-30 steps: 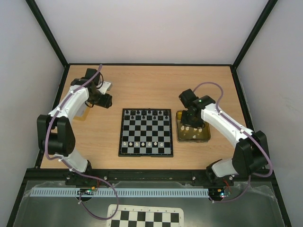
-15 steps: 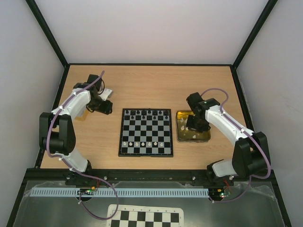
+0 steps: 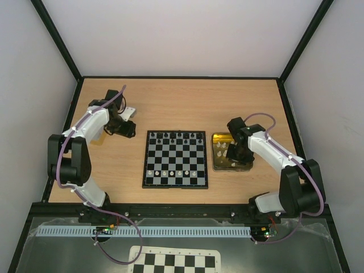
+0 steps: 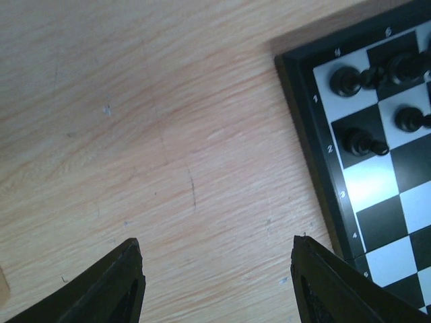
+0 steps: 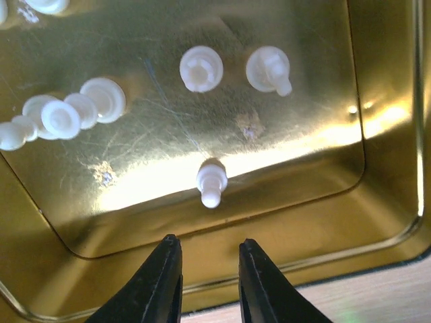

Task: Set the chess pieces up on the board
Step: Pick up the chess piece from the storage box.

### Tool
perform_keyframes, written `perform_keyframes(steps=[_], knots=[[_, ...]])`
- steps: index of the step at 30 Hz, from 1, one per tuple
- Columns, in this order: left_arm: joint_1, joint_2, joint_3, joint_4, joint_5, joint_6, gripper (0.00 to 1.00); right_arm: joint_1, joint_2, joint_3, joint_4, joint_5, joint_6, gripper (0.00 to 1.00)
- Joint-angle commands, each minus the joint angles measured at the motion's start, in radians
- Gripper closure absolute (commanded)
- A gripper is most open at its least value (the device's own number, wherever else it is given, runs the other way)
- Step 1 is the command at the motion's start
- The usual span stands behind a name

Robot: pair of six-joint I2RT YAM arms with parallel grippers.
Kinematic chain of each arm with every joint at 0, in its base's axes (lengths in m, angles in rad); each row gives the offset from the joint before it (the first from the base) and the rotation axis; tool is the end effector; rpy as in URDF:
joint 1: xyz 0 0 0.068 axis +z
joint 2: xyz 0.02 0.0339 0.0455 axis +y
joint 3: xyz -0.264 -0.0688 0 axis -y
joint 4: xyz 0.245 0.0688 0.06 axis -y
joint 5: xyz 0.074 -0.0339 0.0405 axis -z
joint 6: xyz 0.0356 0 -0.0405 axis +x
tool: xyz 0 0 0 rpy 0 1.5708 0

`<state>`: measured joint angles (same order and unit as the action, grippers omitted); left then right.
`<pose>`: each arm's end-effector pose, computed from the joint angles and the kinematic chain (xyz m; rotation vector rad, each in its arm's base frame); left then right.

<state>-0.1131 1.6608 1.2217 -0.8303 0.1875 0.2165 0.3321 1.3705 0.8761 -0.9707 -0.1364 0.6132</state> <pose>0.3205 -0.0431 0.2225 0.5026 2.7767 -0.2428 0.2094 0.0773 0.2001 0.4230 3.0696 0.2631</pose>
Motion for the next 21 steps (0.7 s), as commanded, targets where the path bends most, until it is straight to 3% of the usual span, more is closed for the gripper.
perform_keyframes(steps=[1,21], knots=[[0.000,0.012,0.053,-0.010,0.034,-0.010,0.39,-0.015,0.030,0.006,0.054,0.023,-0.017,0.77],[0.000,0.027,0.127,-0.015,0.055,-0.020,0.39,-0.032,0.077,-0.086,0.150,-0.011,-0.017,0.78]])
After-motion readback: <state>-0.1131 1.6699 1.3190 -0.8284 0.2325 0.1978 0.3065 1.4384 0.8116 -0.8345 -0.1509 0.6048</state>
